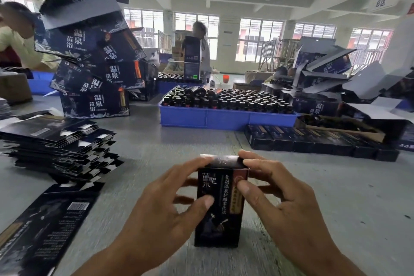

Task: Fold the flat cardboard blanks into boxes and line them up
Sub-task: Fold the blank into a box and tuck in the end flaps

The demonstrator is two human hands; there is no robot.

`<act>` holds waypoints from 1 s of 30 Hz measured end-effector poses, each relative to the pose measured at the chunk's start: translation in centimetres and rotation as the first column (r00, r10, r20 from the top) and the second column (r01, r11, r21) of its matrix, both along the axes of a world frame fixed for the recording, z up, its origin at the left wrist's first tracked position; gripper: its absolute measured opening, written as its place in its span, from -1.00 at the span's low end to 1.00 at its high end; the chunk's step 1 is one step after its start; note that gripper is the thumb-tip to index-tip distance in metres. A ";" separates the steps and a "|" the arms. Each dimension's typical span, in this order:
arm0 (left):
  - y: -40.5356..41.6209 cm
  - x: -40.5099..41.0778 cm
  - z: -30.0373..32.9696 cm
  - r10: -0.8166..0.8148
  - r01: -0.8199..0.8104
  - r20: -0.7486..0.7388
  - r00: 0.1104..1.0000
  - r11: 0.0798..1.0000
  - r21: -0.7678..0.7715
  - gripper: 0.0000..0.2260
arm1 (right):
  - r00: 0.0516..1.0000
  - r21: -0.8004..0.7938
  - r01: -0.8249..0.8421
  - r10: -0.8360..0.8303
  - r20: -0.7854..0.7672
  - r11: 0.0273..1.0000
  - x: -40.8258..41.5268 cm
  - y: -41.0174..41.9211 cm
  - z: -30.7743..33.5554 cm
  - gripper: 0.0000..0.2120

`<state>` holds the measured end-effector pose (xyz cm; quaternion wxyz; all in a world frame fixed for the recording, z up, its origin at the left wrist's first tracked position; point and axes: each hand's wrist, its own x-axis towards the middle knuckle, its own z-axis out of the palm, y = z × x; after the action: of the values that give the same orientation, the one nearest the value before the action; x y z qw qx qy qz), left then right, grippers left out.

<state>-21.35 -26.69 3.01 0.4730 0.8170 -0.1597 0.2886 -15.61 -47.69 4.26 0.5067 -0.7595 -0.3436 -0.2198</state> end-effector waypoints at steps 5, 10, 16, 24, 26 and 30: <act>0.3 1.5 -0.3 -0.071 -0.080 -0.305 0.950 0.887 -0.455 -0.38 | 0.994 -0.273 0.082 -0.059 0.089 0.959 -0.4 0.6 -1.1 -0.31; 0.1 2.4 -0.9 -0.021 -0.241 -0.426 0.904 0.799 -0.551 -0.45 | 0.992 -0.599 0.075 0.001 0.125 0.797 -0.9 2.0 -2.2 -0.30; 0.6 2.7 -2.0 0.190 -0.259 -0.479 0.857 0.963 -0.081 -0.75 | 0.987 -0.765 0.136 -0.152 0.051 0.629 1.2 1.8 -3.1 -0.34; 1.5 3.0 -3.4 0.488 -0.260 -0.249 0.837 0.754 0.602 -0.66 | 0.945 -0.789 0.272 -0.309 0.110 0.551 10.3 1.4 -3.2 -0.46; 1.2 3.1 -3.4 0.501 -0.236 -0.261 0.825 0.725 0.647 -0.65 | 0.931 -0.787 0.303 -0.342 0.125 0.537 13.6 1.8 -3.5 -0.49; 1.6 3.9 -3.5 0.504 -0.234 -0.230 0.833 0.696 0.679 -0.63 | 0.888 -0.786 0.393 -0.418 0.190 0.477 19.4 2.3 -3.9 -0.53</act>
<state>-17.46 -25.05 -0.52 0.1274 0.9820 0.0251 0.1371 3.81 -45.40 0.34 0.0440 -0.9666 -0.2086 -0.1422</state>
